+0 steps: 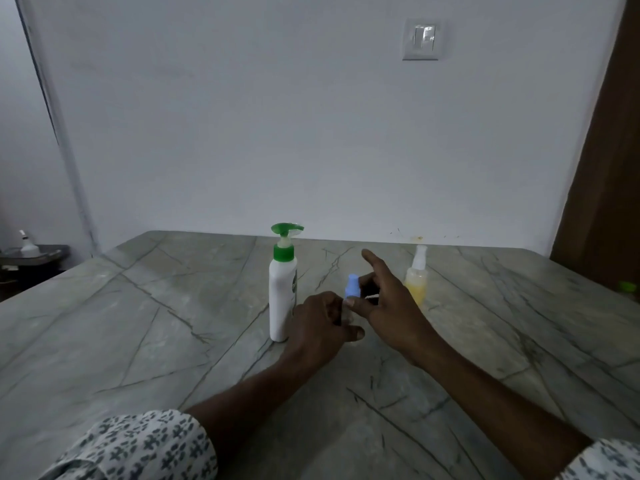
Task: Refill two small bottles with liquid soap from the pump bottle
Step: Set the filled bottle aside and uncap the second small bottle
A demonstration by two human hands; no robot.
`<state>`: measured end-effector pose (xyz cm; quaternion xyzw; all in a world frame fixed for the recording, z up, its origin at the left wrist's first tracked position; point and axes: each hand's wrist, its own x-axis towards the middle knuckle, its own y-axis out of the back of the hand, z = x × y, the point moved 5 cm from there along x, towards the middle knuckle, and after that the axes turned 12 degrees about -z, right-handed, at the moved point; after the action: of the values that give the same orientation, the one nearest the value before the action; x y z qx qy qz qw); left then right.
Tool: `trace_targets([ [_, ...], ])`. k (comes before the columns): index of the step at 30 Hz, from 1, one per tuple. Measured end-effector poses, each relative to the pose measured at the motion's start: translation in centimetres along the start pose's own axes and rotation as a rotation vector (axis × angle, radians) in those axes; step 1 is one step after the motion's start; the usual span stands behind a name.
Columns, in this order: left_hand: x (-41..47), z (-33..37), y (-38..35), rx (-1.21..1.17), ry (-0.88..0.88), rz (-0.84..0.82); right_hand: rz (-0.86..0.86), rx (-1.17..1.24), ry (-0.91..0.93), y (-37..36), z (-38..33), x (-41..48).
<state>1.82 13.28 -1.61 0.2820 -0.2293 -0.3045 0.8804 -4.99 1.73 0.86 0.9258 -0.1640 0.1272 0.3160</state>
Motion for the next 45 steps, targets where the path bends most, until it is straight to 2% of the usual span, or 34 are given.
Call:
trace_targets([
  [4, -0.1, 0.1, -0.1, 0.009, -0.011, -0.009, -0.009, 0.187, -0.061, -0.3, 0.8, -0.1],
  [7, 0.0, 0.2, -0.1, 0.014, -0.040, 0.001, 0.085, 0.048, -0.106, -0.3, 1.2, -0.1],
  [10, 0.0, 0.1, -0.1, 0.035, -0.028, 0.009, 0.064, -0.039, -0.074, -0.4, 1.5, 0.0],
  [15, -0.1, 0.3, -0.2, 0.027, -0.026, -0.006, -0.021, 0.183, -0.080, -1.0, 1.4, -0.5],
  [20, 0.0, 0.3, -0.1, 0.039, -0.033, 0.012, 0.131, 0.018, -0.058, -0.8, 1.7, -0.2],
  [25, -0.1, 0.2, -0.2, 0.016, -0.026, 0.005, 0.053, 0.181, -0.050, -1.0, 1.7, -0.6],
  [30, -0.2, 0.5, -0.1, 0.039, -0.015, 0.004, 0.193, 0.053, -0.030, -0.8, 1.8, -0.5],
  [37, -0.2, 0.3, -0.2, 0.001, 0.019, -0.027, 0.138, 0.053, 0.104, 0.5, 0.2, -0.2],
  [41, -0.2, 0.3, -0.2, -0.007, -0.002, -0.018, 0.127, 0.051, 0.069, 0.8, 0.0, -0.1],
  [45, -0.2, 0.4, 0.0, 0.014, -0.013, -0.012, 0.172, -0.076, -0.020, 0.0, 0.8, -0.1],
])
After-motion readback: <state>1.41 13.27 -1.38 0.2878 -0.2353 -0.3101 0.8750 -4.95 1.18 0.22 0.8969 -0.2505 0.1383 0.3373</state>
